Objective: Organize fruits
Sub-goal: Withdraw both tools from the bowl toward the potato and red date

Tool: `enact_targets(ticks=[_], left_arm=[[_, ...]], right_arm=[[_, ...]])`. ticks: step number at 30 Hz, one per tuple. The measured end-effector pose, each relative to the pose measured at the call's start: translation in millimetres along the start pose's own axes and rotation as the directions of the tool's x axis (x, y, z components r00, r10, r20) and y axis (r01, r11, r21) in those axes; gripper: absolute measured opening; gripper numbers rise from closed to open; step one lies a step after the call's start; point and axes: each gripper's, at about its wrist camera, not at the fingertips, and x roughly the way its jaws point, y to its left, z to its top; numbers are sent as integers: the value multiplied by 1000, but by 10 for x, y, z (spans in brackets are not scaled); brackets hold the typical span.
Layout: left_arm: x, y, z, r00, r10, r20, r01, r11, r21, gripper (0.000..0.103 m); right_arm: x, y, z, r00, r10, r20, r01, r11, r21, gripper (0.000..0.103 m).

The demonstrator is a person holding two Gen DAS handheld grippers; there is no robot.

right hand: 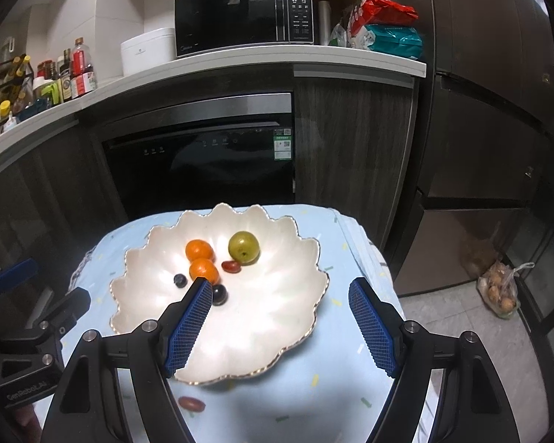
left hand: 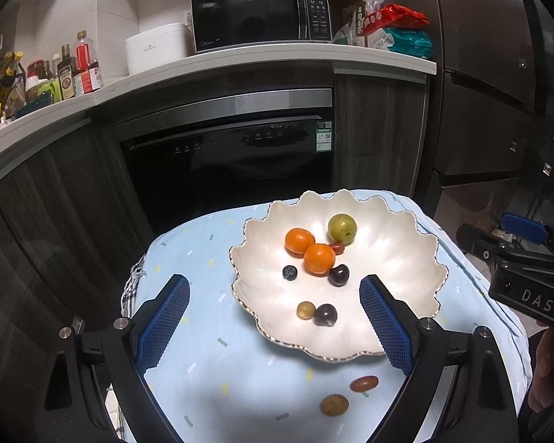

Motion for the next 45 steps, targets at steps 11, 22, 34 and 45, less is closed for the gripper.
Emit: enact_targets(ticks=[11, 22, 34, 45], left_arm=[[-150, -34, -273, 1000, 0, 11, 0, 1000, 12, 94], [-179, -98, -558, 1000, -20, 6, 20, 999, 43, 92], [-87, -208, -875, 998, -66, -22, 68, 994, 86, 84], [107, -270, -1121, 989, -117, -91, 126, 987, 98, 73]], right_arm=[[-94, 83, -230, 999, 33, -11, -33, 999, -17, 78], [-121, 202, -537, 996, 81, -27, -83, 993, -79, 77], [-61, 302, -762, 991, 122, -54, -128, 983, -135, 77], [118, 397, -920, 979, 167, -120, -186, 967, -174, 64]])
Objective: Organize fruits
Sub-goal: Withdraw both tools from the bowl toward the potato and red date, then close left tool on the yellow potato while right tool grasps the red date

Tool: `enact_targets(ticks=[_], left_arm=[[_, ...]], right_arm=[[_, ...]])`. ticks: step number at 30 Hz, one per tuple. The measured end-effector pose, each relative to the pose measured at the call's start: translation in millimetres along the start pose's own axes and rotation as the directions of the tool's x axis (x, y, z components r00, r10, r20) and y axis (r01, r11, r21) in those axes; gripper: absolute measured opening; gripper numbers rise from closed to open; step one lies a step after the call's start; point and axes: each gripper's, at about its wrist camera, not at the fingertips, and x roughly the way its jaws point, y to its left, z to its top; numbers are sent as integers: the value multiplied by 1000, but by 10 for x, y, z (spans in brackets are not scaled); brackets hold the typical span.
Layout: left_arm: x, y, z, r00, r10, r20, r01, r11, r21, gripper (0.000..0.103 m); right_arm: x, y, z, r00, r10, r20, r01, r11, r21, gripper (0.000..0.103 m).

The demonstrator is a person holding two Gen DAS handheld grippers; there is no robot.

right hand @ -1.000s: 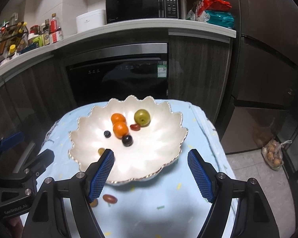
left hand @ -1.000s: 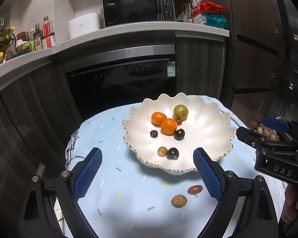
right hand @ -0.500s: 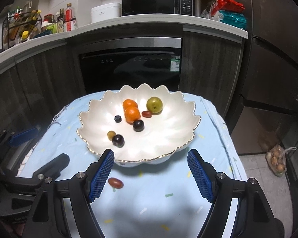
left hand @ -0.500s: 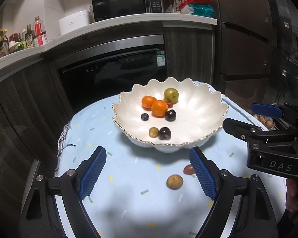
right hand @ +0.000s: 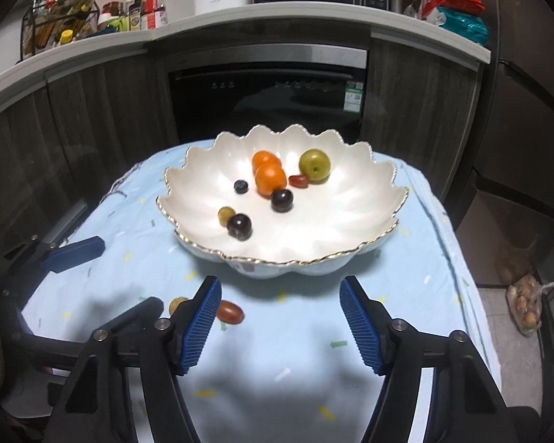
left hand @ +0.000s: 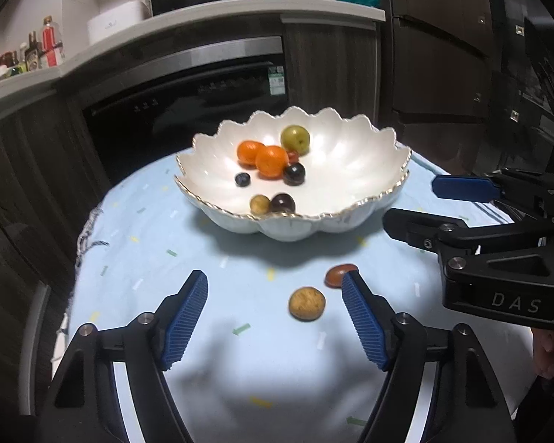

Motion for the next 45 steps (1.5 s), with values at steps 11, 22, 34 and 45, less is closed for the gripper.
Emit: enact_targets(ticks=[11, 22, 34, 45], left_arm=[[179, -98, -72, 997, -50, -58, 52, 998, 26, 62], [369, -94, -107, 989, -90, -117, 92, 996, 12, 51], [520, -47, -102, 978, -130, -163, 127, 992, -28, 39], [609, 5, -73, 970, -162, -182, 151, 986, -73, 33]], right_arm=[[172, 45, -43, 997, 55, -52, -57, 998, -27, 56], [398, 73, -68, 983, 132, -129, -136, 991, -18, 51], [658, 84, -67, 957, 206, -206, -200, 979, 49, 46], [796, 99, -53, 939, 234, -251, -221, 972, 80, 30]])
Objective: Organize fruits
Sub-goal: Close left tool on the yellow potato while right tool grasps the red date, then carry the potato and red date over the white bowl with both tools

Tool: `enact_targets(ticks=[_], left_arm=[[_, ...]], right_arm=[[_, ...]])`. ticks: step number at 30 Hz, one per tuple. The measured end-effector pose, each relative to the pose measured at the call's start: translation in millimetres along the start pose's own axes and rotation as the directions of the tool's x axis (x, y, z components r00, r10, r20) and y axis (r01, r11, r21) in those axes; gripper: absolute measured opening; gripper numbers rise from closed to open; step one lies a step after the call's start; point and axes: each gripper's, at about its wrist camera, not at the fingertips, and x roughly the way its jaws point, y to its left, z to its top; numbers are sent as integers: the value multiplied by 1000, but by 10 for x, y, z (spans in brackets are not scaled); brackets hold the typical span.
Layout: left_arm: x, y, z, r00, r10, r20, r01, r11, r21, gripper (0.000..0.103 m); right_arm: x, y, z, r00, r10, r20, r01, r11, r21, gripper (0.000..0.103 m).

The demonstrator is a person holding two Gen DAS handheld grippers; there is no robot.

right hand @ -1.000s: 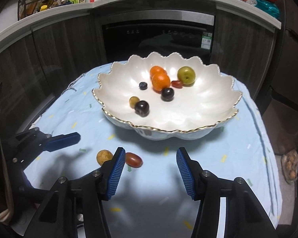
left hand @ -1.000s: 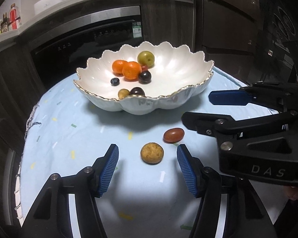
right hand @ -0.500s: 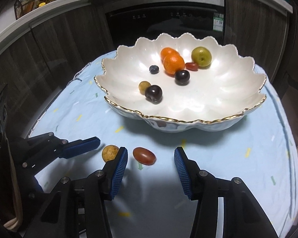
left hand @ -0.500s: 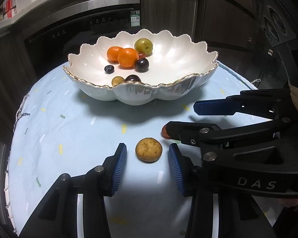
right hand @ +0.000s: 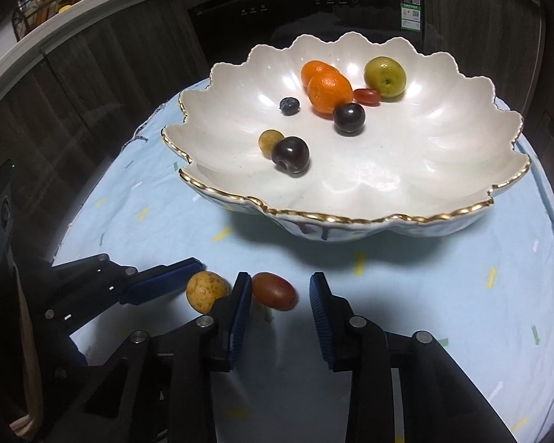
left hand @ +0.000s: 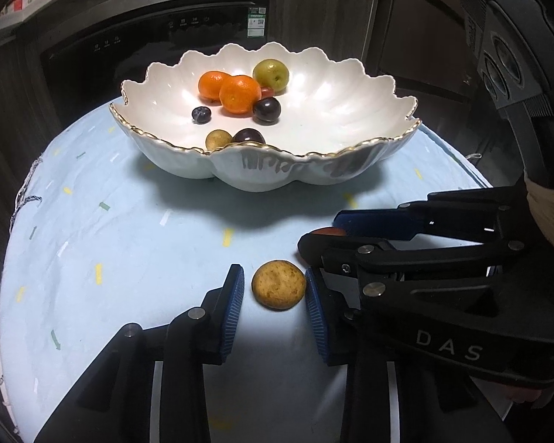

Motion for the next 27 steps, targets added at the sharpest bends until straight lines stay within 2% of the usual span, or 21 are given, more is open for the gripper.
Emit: enact_targets(ticks=[3, 9, 27], left_arm=[[1, -6, 10, 1000, -9, 2, 9, 1000, 3, 28], [-12, -24, 25, 1000, -13, 11, 13, 1000, 11, 28], [-246, -59, 57, 997, 47, 60, -48, 999, 20, 28]], right_arm=[[4, 15, 7, 1000, 8, 2, -8, 1000, -4, 24], [-17, 13, 7, 1000, 8, 12, -8, 1000, 0, 24], [-302, -30, -16, 997, -33, 76, 33, 999, 6, 24]])
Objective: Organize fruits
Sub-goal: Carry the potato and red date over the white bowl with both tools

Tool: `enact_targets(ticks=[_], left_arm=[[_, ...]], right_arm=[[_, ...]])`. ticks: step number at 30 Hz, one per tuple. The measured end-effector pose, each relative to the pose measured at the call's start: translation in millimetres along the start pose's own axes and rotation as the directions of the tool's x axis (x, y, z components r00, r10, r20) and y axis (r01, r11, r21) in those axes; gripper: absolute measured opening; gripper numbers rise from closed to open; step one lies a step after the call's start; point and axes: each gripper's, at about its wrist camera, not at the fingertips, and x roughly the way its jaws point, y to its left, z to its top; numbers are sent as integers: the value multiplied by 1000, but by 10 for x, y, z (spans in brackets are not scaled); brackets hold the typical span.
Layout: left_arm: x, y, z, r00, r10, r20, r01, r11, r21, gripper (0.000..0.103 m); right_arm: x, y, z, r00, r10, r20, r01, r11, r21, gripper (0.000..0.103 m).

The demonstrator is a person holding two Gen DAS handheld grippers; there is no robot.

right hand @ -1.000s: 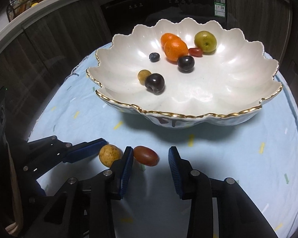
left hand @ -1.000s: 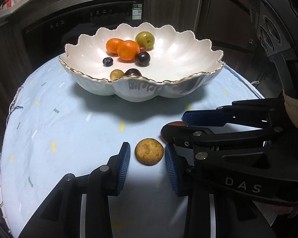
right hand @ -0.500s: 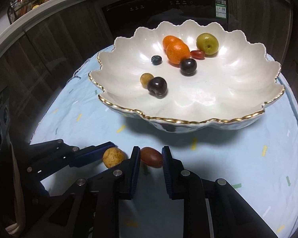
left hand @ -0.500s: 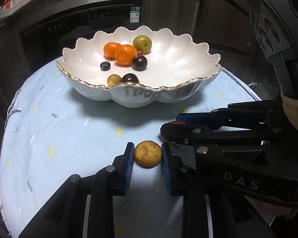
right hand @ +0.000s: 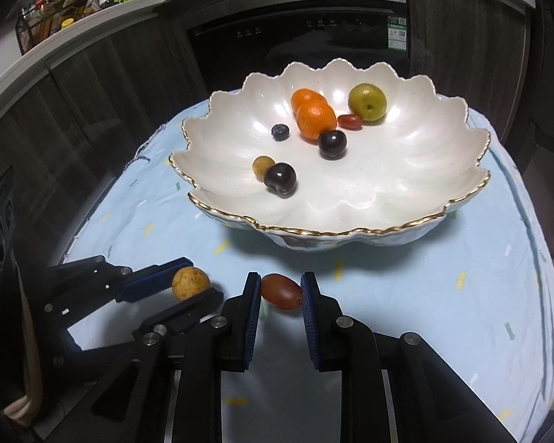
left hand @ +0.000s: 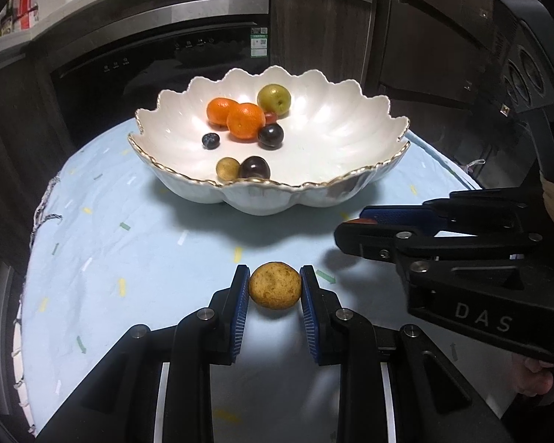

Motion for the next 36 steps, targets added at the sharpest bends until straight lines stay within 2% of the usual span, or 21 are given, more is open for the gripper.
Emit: enact_targets(ticks=[17, 28, 36], left_arm=[[-308, -52, 141, 998, 51, 42, -51, 999, 0, 28], [-433, 0, 376, 994, 75, 76, -74, 997, -19, 28], [-414, 35, 560, 992, 88, 91, -87, 996, -19, 28]], right_arm=[[-400, 38, 34, 996, -35, 82, 36, 999, -9, 24], [-589, -7, 155, 988, -66, 139, 67, 998, -2, 24], [-628, -89, 245, 985, -85, 152, 84, 996, 14, 24]])
